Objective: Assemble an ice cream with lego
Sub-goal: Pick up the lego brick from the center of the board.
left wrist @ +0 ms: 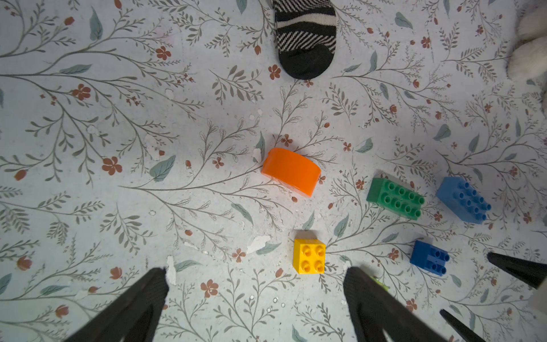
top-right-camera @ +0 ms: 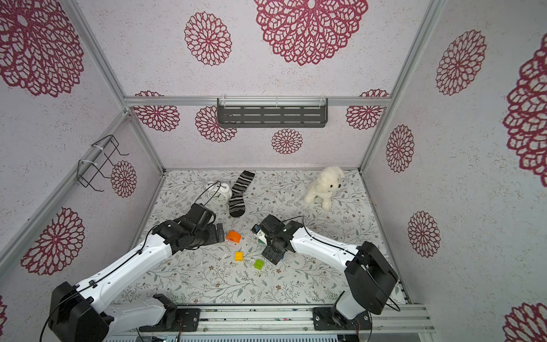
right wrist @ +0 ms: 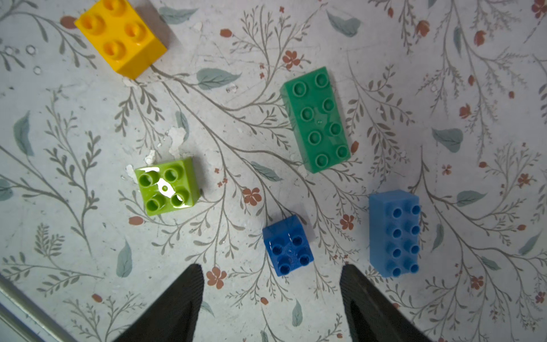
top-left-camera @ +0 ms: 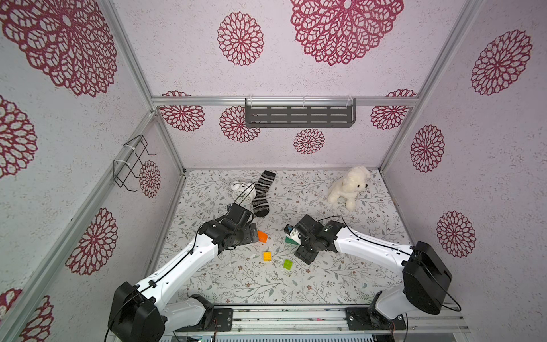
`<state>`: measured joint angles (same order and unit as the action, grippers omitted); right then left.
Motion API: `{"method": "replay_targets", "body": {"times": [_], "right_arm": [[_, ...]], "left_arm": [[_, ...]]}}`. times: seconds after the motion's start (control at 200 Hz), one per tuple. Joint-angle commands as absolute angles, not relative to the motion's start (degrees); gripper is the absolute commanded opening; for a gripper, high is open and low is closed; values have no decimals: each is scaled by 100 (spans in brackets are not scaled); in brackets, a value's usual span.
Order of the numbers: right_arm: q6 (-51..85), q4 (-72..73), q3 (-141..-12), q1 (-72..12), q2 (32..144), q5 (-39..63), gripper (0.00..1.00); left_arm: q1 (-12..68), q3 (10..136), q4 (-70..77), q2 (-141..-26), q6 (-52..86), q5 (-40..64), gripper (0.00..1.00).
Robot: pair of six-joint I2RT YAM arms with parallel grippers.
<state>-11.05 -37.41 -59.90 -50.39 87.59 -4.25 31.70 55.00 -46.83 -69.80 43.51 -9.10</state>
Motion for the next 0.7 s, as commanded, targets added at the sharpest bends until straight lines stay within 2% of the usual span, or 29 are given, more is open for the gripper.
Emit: {"method": "replay_targets", "body": {"times": [0.0,0.21,0.695], "right_arm": [[-2313,-3921,-5901,-5004,8626,-384,79],[-3118,-3982,-5836,-4677,8551,26,81],[-3369,-4242,-5876,-4646,8929,377,79]], "left_arm": [[3215,5466,-4369,-6810,4366,-703,98],[3224,5333,-4143,-6724,4434,-665,98],[3218,5411,-4205,-6636,4381,-736,98]]}}
